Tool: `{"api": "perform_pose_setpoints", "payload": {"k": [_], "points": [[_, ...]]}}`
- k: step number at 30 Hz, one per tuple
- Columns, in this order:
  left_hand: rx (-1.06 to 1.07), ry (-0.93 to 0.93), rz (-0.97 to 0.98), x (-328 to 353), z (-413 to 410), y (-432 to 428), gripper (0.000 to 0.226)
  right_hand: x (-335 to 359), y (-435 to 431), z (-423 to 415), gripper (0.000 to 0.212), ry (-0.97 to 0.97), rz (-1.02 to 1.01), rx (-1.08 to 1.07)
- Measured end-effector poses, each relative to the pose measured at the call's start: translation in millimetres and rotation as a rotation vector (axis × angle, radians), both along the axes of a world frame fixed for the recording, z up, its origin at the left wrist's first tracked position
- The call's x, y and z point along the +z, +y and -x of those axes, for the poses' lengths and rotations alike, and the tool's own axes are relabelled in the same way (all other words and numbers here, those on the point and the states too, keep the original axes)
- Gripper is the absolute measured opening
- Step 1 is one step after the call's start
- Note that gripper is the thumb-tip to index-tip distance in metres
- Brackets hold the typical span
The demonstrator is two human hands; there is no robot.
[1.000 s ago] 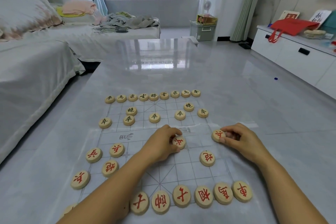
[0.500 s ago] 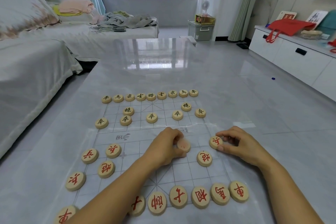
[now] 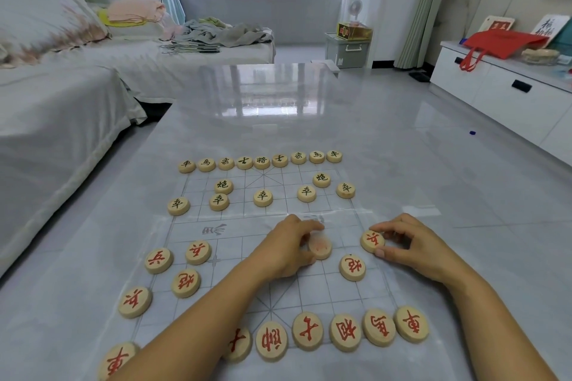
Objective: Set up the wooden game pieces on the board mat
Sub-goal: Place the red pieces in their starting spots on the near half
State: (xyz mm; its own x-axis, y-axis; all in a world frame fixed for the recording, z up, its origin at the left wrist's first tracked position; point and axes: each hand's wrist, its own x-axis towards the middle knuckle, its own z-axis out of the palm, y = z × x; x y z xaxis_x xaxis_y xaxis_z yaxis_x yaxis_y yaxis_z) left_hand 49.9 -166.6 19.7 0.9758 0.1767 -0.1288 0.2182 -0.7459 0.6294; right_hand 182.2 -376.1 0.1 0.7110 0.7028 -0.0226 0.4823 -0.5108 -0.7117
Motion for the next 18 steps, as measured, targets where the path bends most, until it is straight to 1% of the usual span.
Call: {"api": "perform_pose_setpoints", "payload": {"k": [2,3,5,7,8,10,12,14,15,16,18], "points": [[0.047,0.024,0.043,1,0,-1,0.064,0,0,0,0.032,-0.002,0.002,0.001],[0.077,0.018,0.052,0,-1,-2,0.063,1,1,0,0.032,-0.002,0.002,0.002],[0.102,-0.014,0.019,-2,-2,-5,0.052,1,1,0,0.032,-0.001,0.008,0.001],[0.064,-0.02,-0.004,-1,-2,-5,0.042,1,1,0,0.032,0.001,0.014,-0.003],[0.027,-0.005,0.002,0,-2,-2,0.041,2,0,0,0.033,0.005,0.016,-0.002],[-0.047,0.035,0.022,4,-1,5,0.045,2,0,0,0.033,0.011,0.017,0.002],[-0.078,0.062,0.038,8,0,10,0.057,2,0,0,0.032,0.016,0.013,-0.002],[-0.029,0.076,0.085,8,1,8,0.069,2,1,1,0.03,0.015,0.012,-0.001],[0.015,0.067,0.107,6,0,5,0.069,2,1,1,0.03,0.013,0.013,0.0],[0.053,0.046,0.109,4,0,2,0.063,2,1,1,0.03,0.012,0.014,0.0],[0.09,0.0,0.052,0,-1,-2,0.045,3,1,2,0.03,0.016,0.012,-0.001]]}}
